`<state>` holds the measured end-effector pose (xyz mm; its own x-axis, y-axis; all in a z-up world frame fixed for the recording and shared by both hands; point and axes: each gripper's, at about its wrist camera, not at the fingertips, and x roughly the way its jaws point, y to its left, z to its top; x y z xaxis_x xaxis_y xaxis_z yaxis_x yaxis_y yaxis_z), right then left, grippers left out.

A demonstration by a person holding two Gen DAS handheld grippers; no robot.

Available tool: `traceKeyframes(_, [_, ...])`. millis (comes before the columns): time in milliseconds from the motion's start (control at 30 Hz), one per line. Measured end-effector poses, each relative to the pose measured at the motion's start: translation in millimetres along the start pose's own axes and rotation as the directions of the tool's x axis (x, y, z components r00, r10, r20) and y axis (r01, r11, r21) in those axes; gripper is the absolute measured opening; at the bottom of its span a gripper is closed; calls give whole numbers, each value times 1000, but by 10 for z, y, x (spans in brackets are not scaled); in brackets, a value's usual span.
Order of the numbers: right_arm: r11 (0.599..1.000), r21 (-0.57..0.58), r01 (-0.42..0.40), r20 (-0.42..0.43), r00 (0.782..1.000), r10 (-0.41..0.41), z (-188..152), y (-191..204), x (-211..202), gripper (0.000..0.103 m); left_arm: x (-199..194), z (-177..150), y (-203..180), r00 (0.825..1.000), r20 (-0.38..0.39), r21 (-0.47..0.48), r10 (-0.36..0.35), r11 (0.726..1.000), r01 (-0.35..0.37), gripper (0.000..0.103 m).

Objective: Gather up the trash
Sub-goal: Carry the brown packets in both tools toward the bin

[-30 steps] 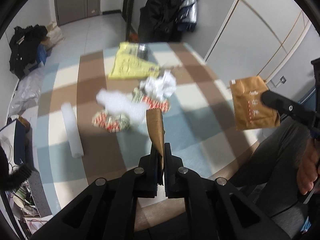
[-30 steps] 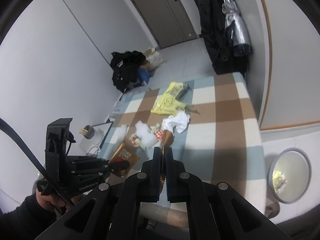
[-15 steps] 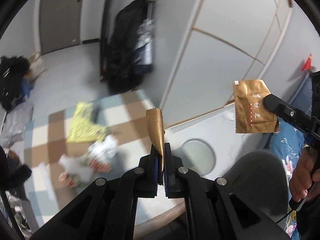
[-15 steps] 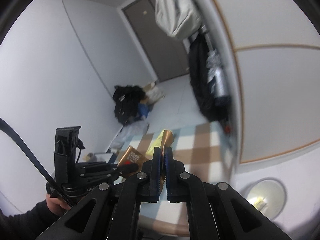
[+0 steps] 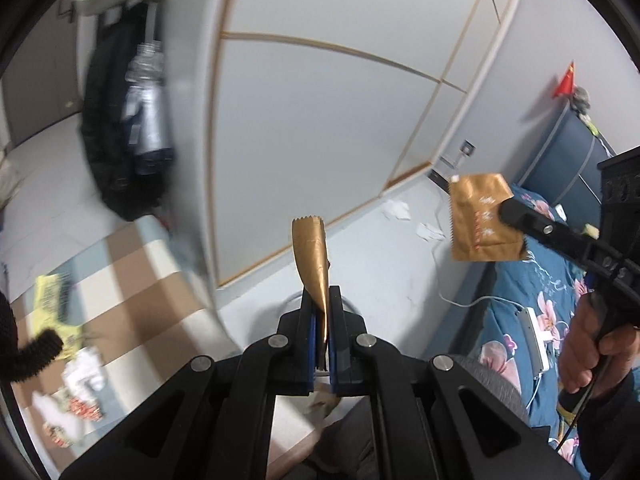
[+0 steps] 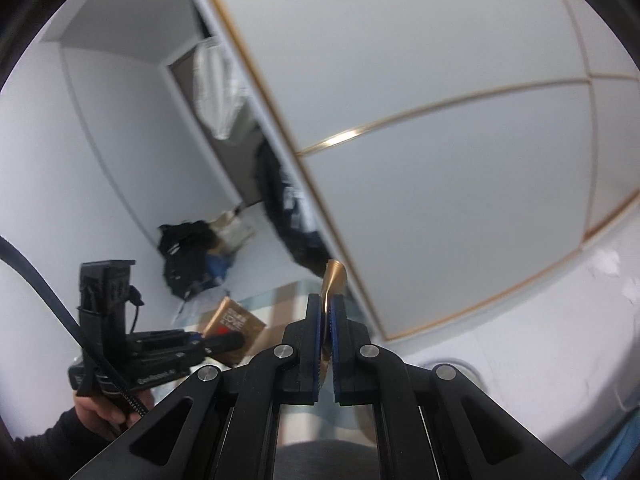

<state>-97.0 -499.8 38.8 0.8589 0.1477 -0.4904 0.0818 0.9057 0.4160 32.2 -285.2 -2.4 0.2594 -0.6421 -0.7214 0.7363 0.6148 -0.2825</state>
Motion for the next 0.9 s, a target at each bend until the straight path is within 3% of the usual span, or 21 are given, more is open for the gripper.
traceKeyframes(433, [965, 214, 152, -117, 985, -130, -360, -1198, 494, 3, 882, 122, -242, 985, -158, 21, -75, 997, 79, 1])
traceKeyframes(900, [924, 316, 215, -311, 943, -113, -924, -1927, 1286, 4, 1793, -12, -125, 924, -367, -75, -104, 994, 82, 1])
